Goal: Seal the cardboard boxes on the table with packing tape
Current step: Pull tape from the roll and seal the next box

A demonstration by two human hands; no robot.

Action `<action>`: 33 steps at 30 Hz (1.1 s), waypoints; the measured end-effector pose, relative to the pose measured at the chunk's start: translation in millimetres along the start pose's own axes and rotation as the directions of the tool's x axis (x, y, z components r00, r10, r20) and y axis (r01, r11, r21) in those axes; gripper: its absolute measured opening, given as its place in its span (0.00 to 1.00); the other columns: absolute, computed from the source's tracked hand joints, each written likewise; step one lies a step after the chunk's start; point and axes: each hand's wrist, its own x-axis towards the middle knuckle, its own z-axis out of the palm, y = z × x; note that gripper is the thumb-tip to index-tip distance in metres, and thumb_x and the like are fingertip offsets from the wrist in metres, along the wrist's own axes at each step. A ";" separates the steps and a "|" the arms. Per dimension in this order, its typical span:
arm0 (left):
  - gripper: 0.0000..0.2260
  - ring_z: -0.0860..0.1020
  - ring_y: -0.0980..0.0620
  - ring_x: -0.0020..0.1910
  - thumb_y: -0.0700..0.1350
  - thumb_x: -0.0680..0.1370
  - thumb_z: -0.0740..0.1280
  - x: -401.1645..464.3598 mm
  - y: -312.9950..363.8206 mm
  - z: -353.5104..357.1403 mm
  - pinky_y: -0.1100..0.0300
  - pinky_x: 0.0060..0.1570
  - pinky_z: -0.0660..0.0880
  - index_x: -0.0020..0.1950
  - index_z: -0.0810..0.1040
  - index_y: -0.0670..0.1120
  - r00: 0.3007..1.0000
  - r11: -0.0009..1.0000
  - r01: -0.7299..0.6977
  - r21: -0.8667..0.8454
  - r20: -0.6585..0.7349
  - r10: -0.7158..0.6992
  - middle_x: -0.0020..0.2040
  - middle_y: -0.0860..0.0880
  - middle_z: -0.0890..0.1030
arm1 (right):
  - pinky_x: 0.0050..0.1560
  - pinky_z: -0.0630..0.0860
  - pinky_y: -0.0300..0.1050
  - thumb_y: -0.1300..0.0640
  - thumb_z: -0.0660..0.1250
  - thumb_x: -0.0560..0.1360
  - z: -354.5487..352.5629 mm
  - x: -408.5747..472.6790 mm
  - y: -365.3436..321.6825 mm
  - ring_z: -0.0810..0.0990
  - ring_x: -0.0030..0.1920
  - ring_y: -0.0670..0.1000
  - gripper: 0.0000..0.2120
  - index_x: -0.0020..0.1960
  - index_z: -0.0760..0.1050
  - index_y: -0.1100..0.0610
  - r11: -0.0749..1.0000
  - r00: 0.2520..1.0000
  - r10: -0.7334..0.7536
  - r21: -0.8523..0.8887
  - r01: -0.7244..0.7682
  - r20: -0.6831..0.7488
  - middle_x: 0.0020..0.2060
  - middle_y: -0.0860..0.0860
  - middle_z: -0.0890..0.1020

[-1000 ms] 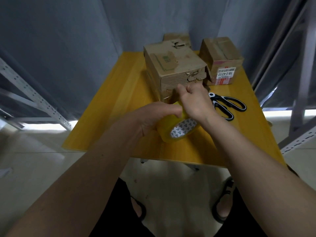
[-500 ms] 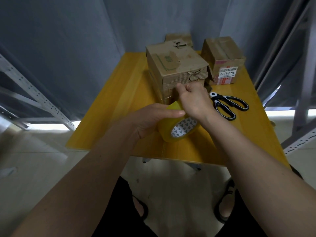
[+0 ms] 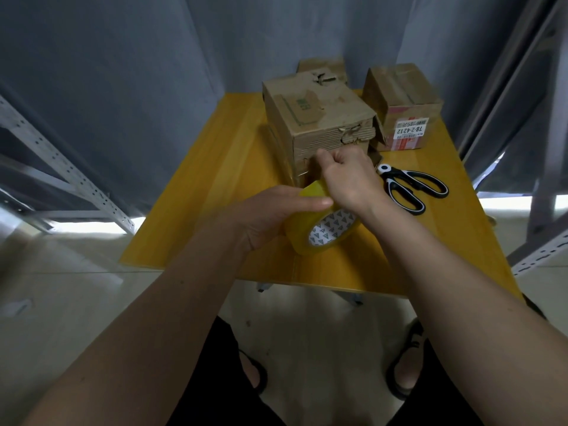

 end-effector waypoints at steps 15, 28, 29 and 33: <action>0.15 0.82 0.47 0.49 0.41 0.71 0.65 -6.8 -0.4 -2.8 0.54 0.51 0.78 0.56 0.80 0.40 0.999 0.997 -0.013 -0.072 0.051 0.016 0.50 0.43 0.83 | 0.31 0.62 0.45 0.50 0.59 0.80 -0.9 -0.3 -0.3 0.67 0.27 0.50 0.25 0.25 0.62 0.54 1.000 1.000 -0.006 -0.001 0.006 0.025 0.23 0.48 0.67; 0.15 0.74 0.47 0.39 0.50 0.57 0.69 -1.3 4.9 9.2 0.56 0.39 0.68 0.40 0.80 0.46 0.993 0.992 -0.005 0.122 -0.117 0.019 0.40 0.43 0.76 | 0.37 0.65 0.46 0.50 0.59 0.81 -2.6 -1.6 3.0 0.69 0.29 0.51 0.25 0.26 0.63 0.54 1.000 1.000 0.008 -0.001 -0.008 -0.001 0.25 0.49 0.69; 0.15 0.75 0.48 0.40 0.50 0.58 0.69 -2.3 2.8 6.4 0.56 0.40 0.70 0.41 0.81 0.46 0.995 0.997 -0.019 0.071 -0.098 0.026 0.41 0.43 0.78 | 0.37 0.65 0.47 0.51 0.59 0.81 -2.8 -1.3 3.2 0.69 0.29 0.51 0.25 0.26 0.63 0.54 1.000 1.000 0.012 0.004 -0.012 -0.003 0.25 0.49 0.69; 0.16 0.81 0.45 0.56 0.49 0.71 0.71 -3.7 -1.8 0.0 0.50 0.56 0.77 0.57 0.82 0.45 0.999 0.998 -0.048 0.051 -0.013 0.049 0.56 0.44 0.83 | 0.37 0.65 0.46 0.50 0.58 0.81 -1.3 -1.9 2.0 0.70 0.30 0.51 0.24 0.26 0.65 0.54 1.000 1.000 0.013 -0.010 -0.013 -0.001 0.26 0.49 0.70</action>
